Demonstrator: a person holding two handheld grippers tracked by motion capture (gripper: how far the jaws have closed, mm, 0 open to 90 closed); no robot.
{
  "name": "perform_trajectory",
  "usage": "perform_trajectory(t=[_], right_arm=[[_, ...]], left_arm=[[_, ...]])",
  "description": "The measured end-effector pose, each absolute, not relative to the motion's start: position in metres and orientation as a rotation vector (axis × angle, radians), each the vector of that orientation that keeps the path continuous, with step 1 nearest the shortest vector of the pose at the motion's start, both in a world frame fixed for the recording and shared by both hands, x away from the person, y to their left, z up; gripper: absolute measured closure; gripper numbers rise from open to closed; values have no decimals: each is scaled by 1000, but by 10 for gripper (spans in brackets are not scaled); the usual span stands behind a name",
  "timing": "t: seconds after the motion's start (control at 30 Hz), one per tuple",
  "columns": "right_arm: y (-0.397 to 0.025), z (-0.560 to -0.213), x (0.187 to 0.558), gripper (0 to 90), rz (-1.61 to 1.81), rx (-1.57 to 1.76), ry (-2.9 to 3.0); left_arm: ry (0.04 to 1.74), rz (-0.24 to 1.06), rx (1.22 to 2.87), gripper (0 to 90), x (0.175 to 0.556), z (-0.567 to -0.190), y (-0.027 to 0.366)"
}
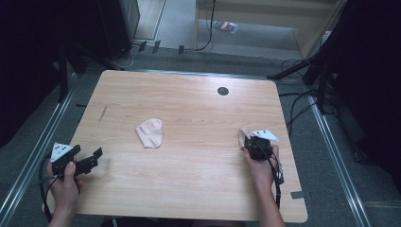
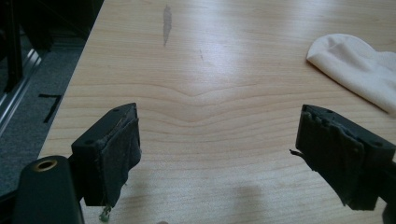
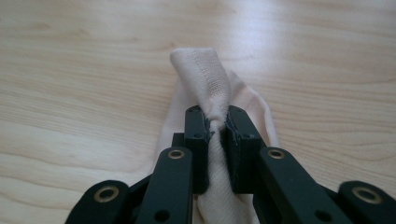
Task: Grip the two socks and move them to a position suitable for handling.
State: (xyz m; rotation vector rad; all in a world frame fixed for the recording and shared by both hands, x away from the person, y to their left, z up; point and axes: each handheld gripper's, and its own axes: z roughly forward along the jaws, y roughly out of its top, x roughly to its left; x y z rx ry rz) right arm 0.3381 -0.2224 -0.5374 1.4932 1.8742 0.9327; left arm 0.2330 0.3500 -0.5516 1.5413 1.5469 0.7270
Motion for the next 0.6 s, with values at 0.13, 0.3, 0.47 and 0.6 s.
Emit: perform_trajectory(t=[0.13, 0.3, 0.47, 0.6], right_arm=[[-209, -509, 321, 813, 1027, 1422, 1861], [-183, -482, 297, 814, 1074, 1349, 1890], [-151, -470, 271, 813, 1114, 1295, 1952], [-132, -459, 257, 813, 1181, 1248, 1994]], left_arm=[[1543, 739, 1538, 138, 232, -551, 350], [1526, 754, 1569, 138, 231, -550, 346], [1472, 768, 1579, 137, 226, -537, 331], [1406, 770, 1593, 137, 223, -524, 315]])
